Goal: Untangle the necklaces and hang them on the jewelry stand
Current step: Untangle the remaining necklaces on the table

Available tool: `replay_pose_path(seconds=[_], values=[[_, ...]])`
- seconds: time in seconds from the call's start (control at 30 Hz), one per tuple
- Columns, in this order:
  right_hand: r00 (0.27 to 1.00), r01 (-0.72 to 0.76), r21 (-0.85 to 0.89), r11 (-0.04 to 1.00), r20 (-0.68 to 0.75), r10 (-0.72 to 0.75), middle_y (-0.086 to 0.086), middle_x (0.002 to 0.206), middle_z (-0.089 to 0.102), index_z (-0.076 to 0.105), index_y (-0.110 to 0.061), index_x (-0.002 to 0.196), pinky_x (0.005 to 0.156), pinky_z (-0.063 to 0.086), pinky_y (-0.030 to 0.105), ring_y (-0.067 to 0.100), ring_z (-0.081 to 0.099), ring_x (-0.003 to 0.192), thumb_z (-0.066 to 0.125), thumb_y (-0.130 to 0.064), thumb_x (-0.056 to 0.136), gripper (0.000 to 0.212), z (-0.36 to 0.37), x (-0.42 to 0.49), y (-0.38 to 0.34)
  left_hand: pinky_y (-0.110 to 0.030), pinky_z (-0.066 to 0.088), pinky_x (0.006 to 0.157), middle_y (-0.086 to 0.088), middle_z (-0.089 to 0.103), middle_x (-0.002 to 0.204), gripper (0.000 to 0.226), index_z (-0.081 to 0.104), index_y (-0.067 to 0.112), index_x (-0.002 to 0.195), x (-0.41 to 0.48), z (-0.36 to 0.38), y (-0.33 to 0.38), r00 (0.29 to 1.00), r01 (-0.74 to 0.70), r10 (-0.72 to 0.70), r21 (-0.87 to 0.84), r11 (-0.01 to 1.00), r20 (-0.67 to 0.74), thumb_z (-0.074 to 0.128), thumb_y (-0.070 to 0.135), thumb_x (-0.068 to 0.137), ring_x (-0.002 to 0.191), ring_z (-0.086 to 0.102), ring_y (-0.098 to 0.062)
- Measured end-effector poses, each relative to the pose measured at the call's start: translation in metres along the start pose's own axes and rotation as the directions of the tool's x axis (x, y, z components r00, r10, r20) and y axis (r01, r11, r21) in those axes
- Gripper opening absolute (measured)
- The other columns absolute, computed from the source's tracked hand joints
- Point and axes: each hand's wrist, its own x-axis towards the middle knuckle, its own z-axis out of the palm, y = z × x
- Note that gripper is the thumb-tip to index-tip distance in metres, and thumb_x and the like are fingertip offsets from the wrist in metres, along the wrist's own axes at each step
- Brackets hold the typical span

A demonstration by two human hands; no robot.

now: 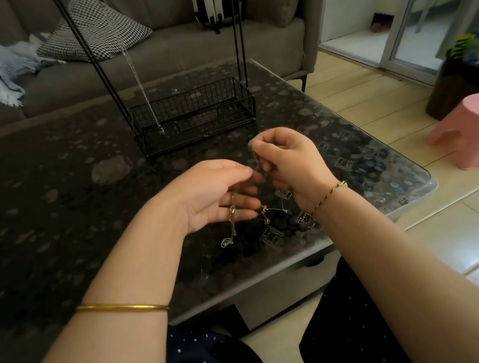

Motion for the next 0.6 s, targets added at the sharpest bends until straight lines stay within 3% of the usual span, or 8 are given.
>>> replay_pose_path(seconds=[0.13,0.33,0.5,0.6], values=[[0.999,-0.022,0.024,0.999,0.042,0.021,0.0,0.06,0.049,0.062,-0.014,0.091,0.033,0.027,0.015,0.0,0.039,0.033,0.051,-0.014,0.096,0.012,0.0008,0.0008,0.0001,-0.033,0.06,0.058,-0.008,0.067,0.094,0.014,0.065,0.005,0.098,0.0046,0.0015,-0.0002,0.999,0.021,-0.025,-0.088,0.996,-0.041,0.054,0.014,0.097,0.075,0.063,-0.019],[0.994,-0.037,0.09,0.995,0.107,0.027,0.005,0.061,0.053,0.056,-0.008,0.112,0.031,0.022,0.016,0.004,0.03,0.032,0.038,-0.013,0.099,0.022,0.0016,0.0011,-0.0042,-0.033,0.06,0.058,-0.015,0.067,0.098,0.021,0.064,0.005,0.106,0.0069,0.0011,0.0004,0.995,0.089,-0.093,-0.09,0.992,-0.037,0.051,0.02,0.099,0.07,0.067,-0.019],[0.988,-0.015,0.075,0.997,0.154,0.003,0.005,0.062,0.055,0.057,-0.009,0.11,0.032,0.023,0.016,0.003,0.031,0.032,0.045,-0.004,0.093,0.022,-0.0003,0.0002,-0.0054,-0.031,0.06,0.059,-0.016,0.067,0.1,0.021,0.063,0.006,0.114,0.0074,-0.0018,0.0001,0.998,0.066,-0.069,-0.168,0.984,-0.011,0.049,0.009,0.099,0.073,0.067,-0.019],[0.992,-0.002,0.026,1.0,0.127,-0.001,0.003,0.063,0.056,0.061,-0.011,0.103,0.033,0.024,0.016,0.001,0.033,0.033,0.05,-0.002,0.088,0.021,-0.0028,0.0,-0.0046,-0.027,0.058,0.062,-0.008,0.07,0.093,0.018,0.068,0.012,0.1,0.0098,-0.0015,-0.0031,0.998,-0.006,0.001,-0.074,0.997,-0.06,0.054,0.002,0.095,0.078,0.067,-0.015]])
